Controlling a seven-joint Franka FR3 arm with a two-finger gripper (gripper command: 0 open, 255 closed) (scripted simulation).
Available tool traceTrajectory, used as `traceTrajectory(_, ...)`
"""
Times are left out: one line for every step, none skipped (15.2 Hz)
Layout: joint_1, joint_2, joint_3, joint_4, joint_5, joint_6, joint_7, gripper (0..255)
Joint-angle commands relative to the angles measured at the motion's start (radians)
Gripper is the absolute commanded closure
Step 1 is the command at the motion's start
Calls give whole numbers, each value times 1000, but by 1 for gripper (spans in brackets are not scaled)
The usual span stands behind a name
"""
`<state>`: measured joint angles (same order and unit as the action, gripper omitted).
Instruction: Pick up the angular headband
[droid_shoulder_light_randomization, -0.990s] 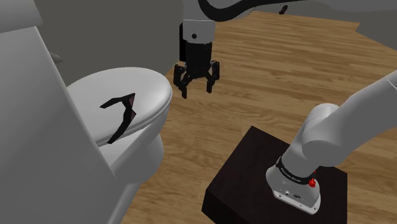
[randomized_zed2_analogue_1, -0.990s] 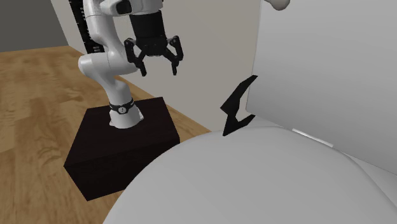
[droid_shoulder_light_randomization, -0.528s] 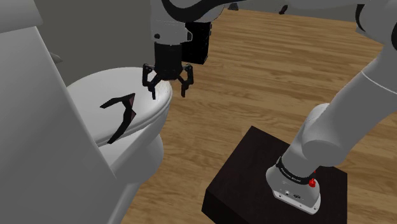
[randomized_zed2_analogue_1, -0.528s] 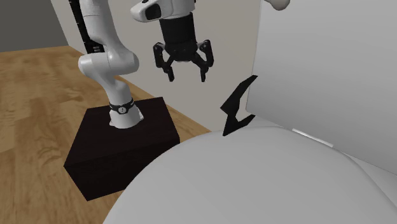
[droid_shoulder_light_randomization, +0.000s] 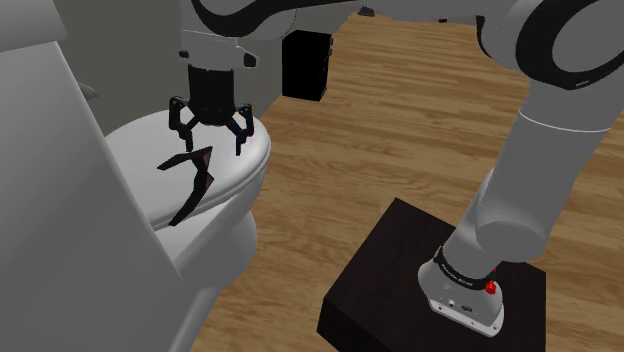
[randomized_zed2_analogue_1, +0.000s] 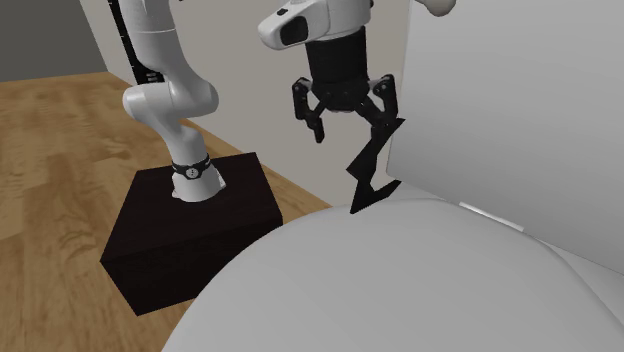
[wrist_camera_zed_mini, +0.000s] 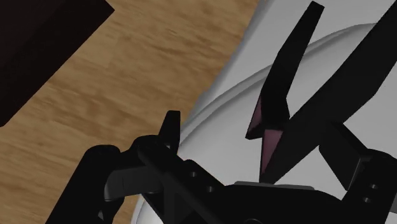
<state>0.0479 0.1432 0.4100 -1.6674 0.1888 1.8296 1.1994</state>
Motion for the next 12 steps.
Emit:
traceTrajectory(17, 79, 1, 91, -23, 2, 75, 0)
traceTrajectory(28, 120, -1, 141, -36, 1, 108, 0)
traceTrajectory(31, 129, -3, 152, -38, 0, 115, 0)
traceTrajectory(31, 129, -4, 138, -37, 13, 112, 0)
traceTrajectory(31, 129, -4, 125, -37, 26, 110, 0)
traceTrajectory(31, 129, -5, 112, -36, 39, 107, 0)
traceTrajectory(31, 130, -5, 100, -36, 52, 105, 0)
traceTrajectory(31, 131, -5, 88, -35, 65, 102, 0)
traceTrajectory(30, 132, -5, 76, -35, 77, 100, 0)
traceTrajectory(30, 134, -6, 58, -35, 97, 96, 0)
traceTrajectory(30, 134, -6, 58, -34, 97, 96, 0)
traceTrajectory(30, 134, -6, 58, -34, 97, 96, 0)
